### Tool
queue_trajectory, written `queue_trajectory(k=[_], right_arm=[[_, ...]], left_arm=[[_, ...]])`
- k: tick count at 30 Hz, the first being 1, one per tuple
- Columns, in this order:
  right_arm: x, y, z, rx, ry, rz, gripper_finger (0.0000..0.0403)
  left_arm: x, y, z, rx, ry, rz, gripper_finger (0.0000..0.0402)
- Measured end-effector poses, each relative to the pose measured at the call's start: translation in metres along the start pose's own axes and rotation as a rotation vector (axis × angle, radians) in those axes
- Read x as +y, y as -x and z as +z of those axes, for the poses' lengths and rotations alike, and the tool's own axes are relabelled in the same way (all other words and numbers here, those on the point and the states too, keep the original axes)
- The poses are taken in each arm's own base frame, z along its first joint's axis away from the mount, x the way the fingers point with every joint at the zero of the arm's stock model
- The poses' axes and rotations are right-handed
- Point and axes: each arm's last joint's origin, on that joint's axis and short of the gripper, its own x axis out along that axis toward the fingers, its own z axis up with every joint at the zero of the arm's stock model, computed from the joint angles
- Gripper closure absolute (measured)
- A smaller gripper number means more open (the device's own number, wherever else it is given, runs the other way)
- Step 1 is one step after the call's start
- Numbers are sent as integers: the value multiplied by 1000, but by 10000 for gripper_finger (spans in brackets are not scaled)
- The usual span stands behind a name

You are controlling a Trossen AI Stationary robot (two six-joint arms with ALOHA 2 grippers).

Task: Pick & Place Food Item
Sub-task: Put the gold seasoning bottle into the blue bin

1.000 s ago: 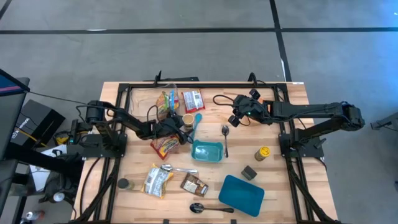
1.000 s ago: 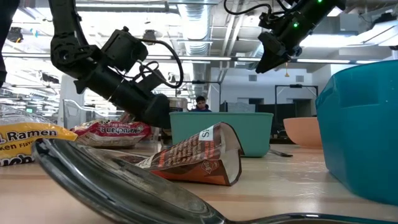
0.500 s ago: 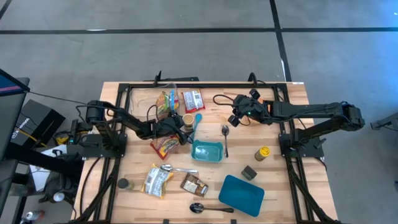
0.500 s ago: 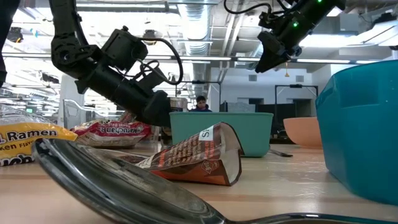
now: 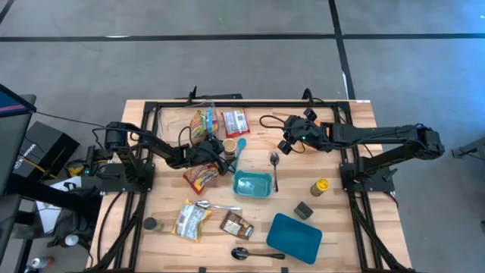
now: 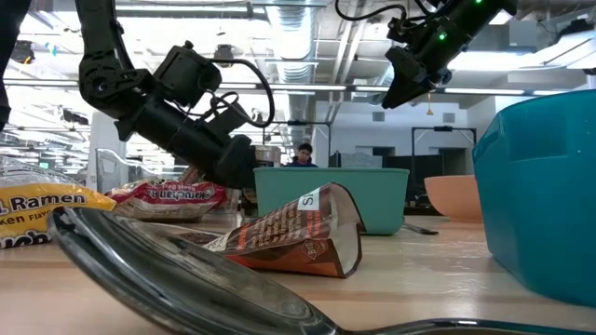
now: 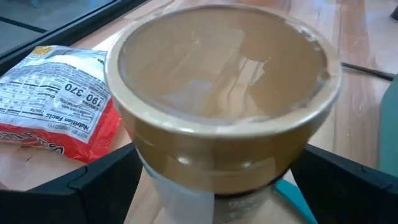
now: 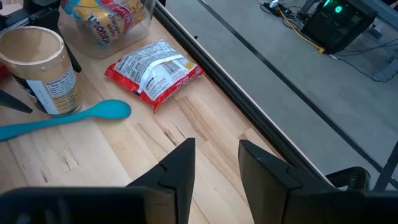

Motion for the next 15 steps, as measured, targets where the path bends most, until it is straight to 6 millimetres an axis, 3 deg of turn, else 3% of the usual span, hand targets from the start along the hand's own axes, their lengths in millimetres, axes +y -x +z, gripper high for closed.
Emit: queue_trajectory(k=[15], right_arm=[[0, 0, 0, -3, -2, 0, 287]], left_arm=[[-1, 0, 0, 1, 21, -18, 18]])
